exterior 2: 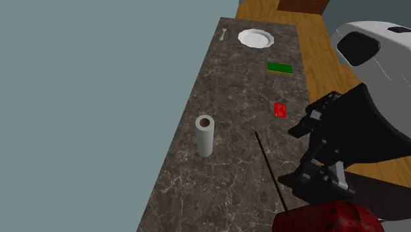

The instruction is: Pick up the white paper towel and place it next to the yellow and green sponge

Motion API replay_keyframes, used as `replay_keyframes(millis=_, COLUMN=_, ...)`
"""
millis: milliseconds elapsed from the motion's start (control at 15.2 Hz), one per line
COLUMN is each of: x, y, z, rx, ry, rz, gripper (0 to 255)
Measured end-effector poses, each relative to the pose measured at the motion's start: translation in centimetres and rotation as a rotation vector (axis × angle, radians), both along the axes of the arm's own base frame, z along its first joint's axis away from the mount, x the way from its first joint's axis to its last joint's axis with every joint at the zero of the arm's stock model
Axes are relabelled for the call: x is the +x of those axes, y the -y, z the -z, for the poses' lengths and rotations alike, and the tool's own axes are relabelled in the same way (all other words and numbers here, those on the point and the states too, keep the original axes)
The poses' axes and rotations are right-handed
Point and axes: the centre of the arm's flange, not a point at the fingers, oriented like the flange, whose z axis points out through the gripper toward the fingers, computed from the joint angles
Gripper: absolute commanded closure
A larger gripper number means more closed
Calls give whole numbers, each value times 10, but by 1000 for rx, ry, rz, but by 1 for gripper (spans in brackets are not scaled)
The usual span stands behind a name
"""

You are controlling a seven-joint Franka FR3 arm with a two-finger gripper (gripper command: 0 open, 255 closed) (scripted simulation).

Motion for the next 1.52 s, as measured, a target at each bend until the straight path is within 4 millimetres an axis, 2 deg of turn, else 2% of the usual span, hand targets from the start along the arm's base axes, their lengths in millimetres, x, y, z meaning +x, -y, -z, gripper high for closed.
replay_keyframes(millis=330, x=42, y=25, z=37, rx=8, ry=1, rz=41, gripper=0)
replay_keyframes(millis=1056, x=143, y=95, z=125, rx=27, ry=3, rz=131, gripper=0)
replay_keyframes(millis=1188, x=155, y=109, z=140, rx=29, ry=3, rz=145, gripper=0)
replay_keyframes(millis=1518, x=165, y=115, z=166, rx=30, ry=4, rz=151, gripper=0)
